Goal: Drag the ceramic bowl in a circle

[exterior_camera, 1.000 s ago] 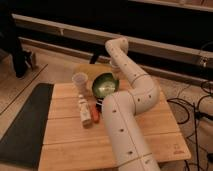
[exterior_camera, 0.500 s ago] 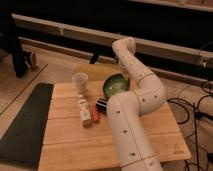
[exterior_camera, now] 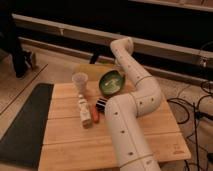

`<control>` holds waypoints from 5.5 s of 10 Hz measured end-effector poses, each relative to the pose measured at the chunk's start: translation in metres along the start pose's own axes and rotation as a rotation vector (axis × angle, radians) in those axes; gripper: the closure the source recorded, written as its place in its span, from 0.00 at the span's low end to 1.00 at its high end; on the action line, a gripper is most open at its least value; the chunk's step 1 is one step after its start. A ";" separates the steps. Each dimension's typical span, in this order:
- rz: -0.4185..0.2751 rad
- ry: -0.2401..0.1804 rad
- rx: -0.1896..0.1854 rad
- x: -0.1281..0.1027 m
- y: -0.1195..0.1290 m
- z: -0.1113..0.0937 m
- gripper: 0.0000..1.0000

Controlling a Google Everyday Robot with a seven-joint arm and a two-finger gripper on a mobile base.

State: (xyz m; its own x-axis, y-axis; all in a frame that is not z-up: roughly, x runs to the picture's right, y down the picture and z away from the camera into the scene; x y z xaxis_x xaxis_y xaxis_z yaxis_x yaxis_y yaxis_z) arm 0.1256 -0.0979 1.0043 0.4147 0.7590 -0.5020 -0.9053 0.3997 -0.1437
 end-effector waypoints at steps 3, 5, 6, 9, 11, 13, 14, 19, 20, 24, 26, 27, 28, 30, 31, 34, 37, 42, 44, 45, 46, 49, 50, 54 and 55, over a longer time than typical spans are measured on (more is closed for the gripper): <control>-0.014 -0.044 -0.096 -0.015 0.031 -0.001 1.00; -0.022 -0.042 -0.134 -0.015 0.042 -0.006 1.00; -0.029 -0.036 -0.141 -0.013 0.044 -0.009 1.00; -0.054 0.018 -0.133 0.001 0.041 -0.020 1.00; -0.065 0.079 -0.107 0.019 0.034 -0.027 1.00; -0.053 0.139 -0.059 0.041 0.020 -0.033 1.00; -0.037 0.162 -0.022 0.051 0.008 -0.034 1.00; 0.105 0.109 0.109 0.051 -0.049 -0.029 1.00; 0.118 0.080 0.100 0.043 -0.047 -0.026 1.00; 0.122 -0.033 0.013 0.005 -0.018 -0.012 1.00; 0.097 -0.071 -0.064 -0.011 0.011 -0.008 1.00; 0.084 -0.081 -0.099 -0.015 0.026 -0.009 1.00; 0.066 -0.086 -0.139 -0.018 0.044 -0.010 1.00; 0.031 -0.083 -0.200 -0.015 0.071 -0.017 1.00; 0.020 -0.073 -0.219 -0.008 0.079 -0.021 1.00; 0.009 -0.006 -0.170 0.032 0.064 -0.025 1.00; 0.005 0.053 -0.054 0.059 0.030 -0.025 1.00; 0.023 0.063 0.008 0.047 0.010 -0.004 1.00; 0.009 0.042 -0.030 0.030 0.030 0.006 1.00; 0.004 0.038 -0.053 0.025 0.040 0.008 0.99; -0.001 0.041 -0.066 0.022 0.048 0.008 0.93; 0.009 0.076 -0.059 0.033 0.044 0.004 0.63; 0.025 0.086 -0.059 0.037 0.040 0.004 0.51; 0.045 0.130 -0.132 0.049 0.063 0.013 0.27; 0.045 0.139 -0.155 0.050 0.072 0.015 0.27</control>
State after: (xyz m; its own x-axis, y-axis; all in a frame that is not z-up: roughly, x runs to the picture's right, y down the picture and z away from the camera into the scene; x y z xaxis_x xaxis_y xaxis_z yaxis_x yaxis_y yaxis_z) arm 0.0827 -0.0233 0.9818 0.3670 0.6916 -0.6221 -0.9302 0.2751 -0.2430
